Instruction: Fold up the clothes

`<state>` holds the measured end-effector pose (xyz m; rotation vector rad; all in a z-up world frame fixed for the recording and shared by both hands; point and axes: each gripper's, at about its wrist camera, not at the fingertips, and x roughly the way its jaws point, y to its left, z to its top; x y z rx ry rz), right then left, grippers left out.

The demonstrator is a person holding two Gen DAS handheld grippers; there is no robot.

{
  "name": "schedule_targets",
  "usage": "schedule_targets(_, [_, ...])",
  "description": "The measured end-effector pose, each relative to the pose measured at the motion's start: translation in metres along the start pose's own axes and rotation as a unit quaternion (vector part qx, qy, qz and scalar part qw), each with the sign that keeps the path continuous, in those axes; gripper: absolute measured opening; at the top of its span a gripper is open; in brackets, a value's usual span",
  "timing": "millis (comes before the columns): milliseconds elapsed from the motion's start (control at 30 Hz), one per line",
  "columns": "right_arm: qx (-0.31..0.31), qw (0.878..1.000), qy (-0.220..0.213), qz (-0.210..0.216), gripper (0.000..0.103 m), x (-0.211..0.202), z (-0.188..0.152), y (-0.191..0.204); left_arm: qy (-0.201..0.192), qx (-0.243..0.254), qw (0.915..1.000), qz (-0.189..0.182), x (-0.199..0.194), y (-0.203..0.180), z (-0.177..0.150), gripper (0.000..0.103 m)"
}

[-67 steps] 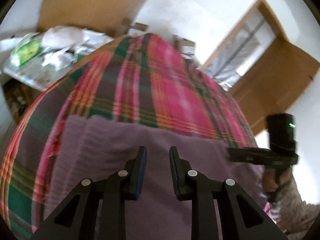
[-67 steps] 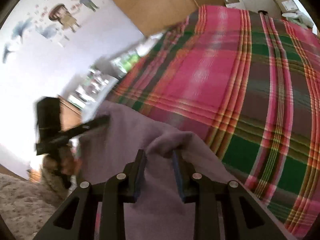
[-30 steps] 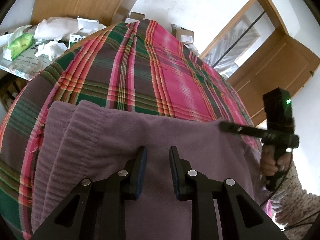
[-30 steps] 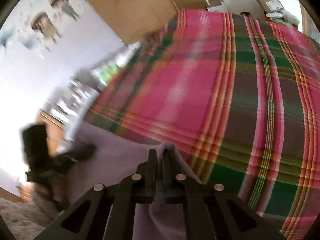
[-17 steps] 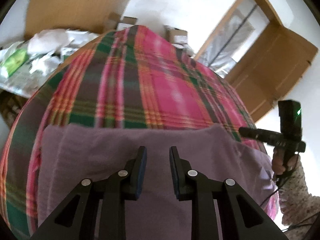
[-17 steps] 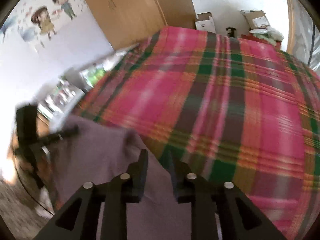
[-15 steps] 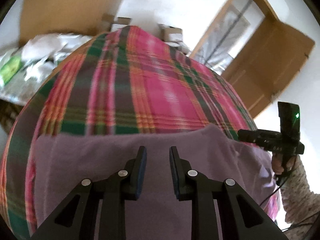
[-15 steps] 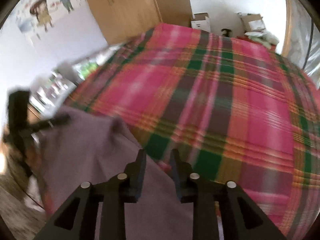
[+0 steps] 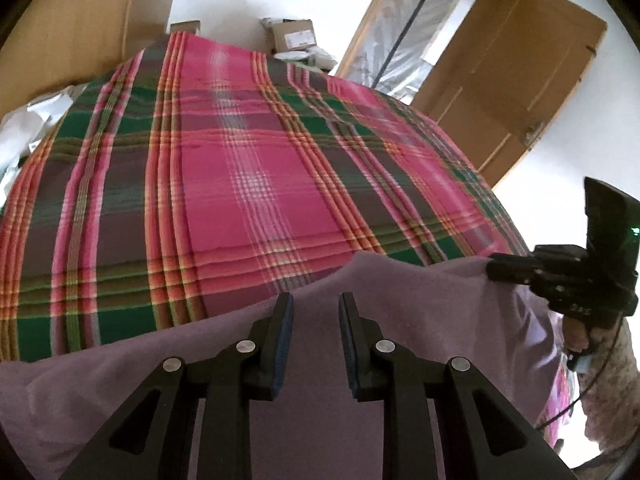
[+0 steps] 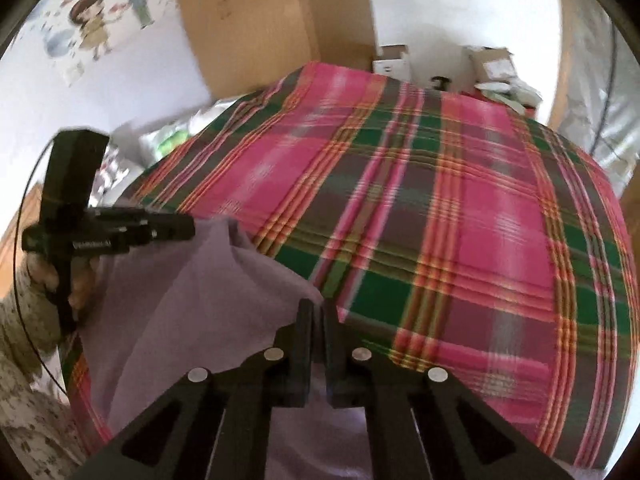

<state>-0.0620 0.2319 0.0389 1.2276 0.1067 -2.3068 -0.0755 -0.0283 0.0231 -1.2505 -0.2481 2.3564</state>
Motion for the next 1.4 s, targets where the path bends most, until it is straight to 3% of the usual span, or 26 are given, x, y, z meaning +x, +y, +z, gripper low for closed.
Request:
schedule_targets(133, [0.015,0.999,0.025,-0.014,0.005,0.016,-0.01,-0.007,-0.003,0.001,1.0,0.002,0.002,0.002,0.0,0.024])
schedule_targets(333, [0.047,0.999,0.013,-0.003,0.008,0.009,-0.01,-0.015,-0.008,0.0,0.9999,0.014,0.001,-0.003,0.002,0.024])
schedule_targets(433, [0.074,0.997,-0.017,-0.014,0.016,-0.015,-0.018,-0.029,-0.018,0.0,0.9998,0.005,-0.004,-0.007,0.003,0.024])
schedule_targets(567, [0.126,0.989,-0.036,-0.064,0.028,-0.044,-0.041,-0.058,-0.027,0.004,0.9994,-0.02,-0.012,-0.016,0.0,0.024])
schedule_targets(667, [0.174,0.975,-0.039,-0.13,0.033,-0.065,-0.069,-0.08,-0.024,0.006,0.9991,-0.034,-0.012,-0.019,-0.004,0.024])
schedule_targets(833, [0.268,0.939,-0.06,-0.206,0.039,-0.102,-0.119,-0.122,0.001,0.0,0.9995,-0.03,0.001,-0.017,-0.012,0.024])
schedule_targets(1033, [0.339,0.893,-0.078,-0.285,0.042,-0.127,-0.157,-0.159,0.0,-0.007,0.9996,-0.026,0.003,-0.017,-0.015,0.024])
schedule_targets(1133, [0.39,0.878,-0.089,-0.262,0.05,-0.133,-0.177,-0.182,0.002,-0.009,0.9997,-0.022,0.005,-0.018,-0.016,0.024])
schedule_targets(1233, [0.409,0.877,-0.103,-0.229,0.051,-0.138,-0.187,-0.192,0.0,-0.008,0.9998,-0.02,0.004,-0.017,-0.017,0.024])
schedule_targets(1333, [0.408,0.878,-0.11,-0.223,0.045,-0.141,-0.191,-0.19,-0.003,-0.019,0.9995,-0.025,0.006,-0.015,-0.017,0.024])
schedule_targets(1400, [0.406,0.878,-0.115,-0.227,0.035,-0.142,-0.193,-0.188,-0.004,-0.019,0.9995,-0.023,0.005,-0.015,-0.018,0.024])
